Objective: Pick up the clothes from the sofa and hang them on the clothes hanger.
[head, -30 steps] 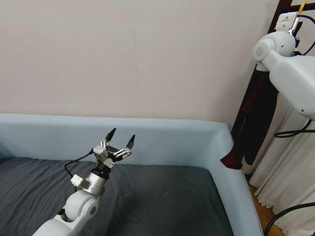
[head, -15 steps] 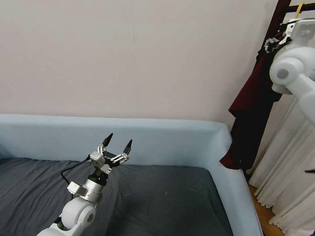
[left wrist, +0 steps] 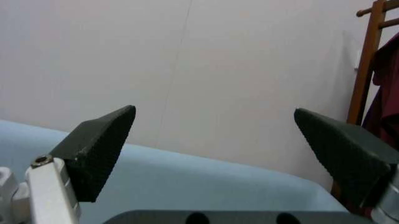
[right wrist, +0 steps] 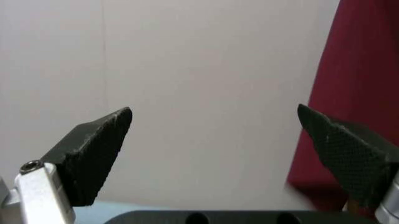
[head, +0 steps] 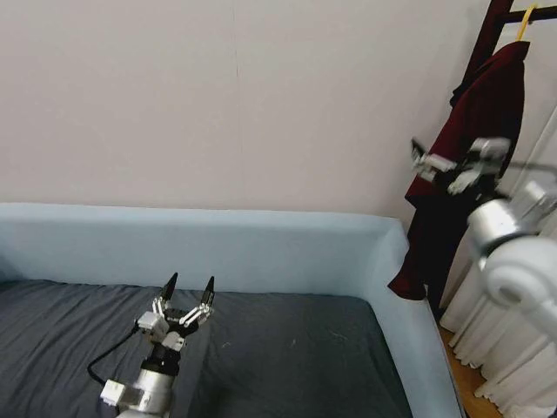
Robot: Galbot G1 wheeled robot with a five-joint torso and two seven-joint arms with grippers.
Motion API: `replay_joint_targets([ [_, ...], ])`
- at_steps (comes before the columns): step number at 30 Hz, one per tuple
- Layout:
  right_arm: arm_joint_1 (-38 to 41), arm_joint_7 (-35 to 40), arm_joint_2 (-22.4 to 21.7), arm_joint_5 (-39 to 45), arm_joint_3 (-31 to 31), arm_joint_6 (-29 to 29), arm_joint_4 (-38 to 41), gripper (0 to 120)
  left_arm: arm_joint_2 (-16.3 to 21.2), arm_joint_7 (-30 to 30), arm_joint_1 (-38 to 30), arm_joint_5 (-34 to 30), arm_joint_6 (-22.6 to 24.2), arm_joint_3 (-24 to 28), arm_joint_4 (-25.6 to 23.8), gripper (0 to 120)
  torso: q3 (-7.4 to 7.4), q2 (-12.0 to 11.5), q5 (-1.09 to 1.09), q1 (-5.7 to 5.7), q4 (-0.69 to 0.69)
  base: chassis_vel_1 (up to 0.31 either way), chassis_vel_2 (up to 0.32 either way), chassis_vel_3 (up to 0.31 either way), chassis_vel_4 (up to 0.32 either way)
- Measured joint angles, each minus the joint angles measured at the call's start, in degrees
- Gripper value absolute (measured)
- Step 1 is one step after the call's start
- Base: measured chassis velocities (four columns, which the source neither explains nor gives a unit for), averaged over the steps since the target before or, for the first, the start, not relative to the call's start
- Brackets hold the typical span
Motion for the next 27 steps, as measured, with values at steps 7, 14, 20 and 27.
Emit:
replay_joint_targets([
  [7,-15.94,-17.07,14.98,-15.36,3.44,12.83,-3.87,100,-6.55,-0.09,5.46,0.8,0.64,-2.96,-3.96,100,-0.01,0.0,-0.02,0.0,-0.01,0.0,0.0,0.0,0.0],
  [14,-34.19,-23.27,25.8,-36.64,15.64,14.38,-5.47,100,-10.99,-7.32,11.82,10.81,2.35,-0.92,-6.74,100,-0.01,0.0,-0.03,0.0,-0.08,0.0,0.0,0.0,0.0],
  [20,-45.52,-17.01,36.24,-43.33,20.9,9.65,-1.02,100,-15.02,-11.12,12.65,17.73,0.61,1.3,-5.12,100,-0.01,0.0,-0.02,0.0,-0.05,0.0,0.0,0.0,0.0],
  [27,-50.68,-16.6,38.58,-39.21,24.1,10.81,1.64,100,-14.46,-11.39,11.51,18.69,7.19,3.14,-6.14,100,0.0,-0.01,-0.03,0.01,-0.04,0.0,0.0,0.0,0.0],
])
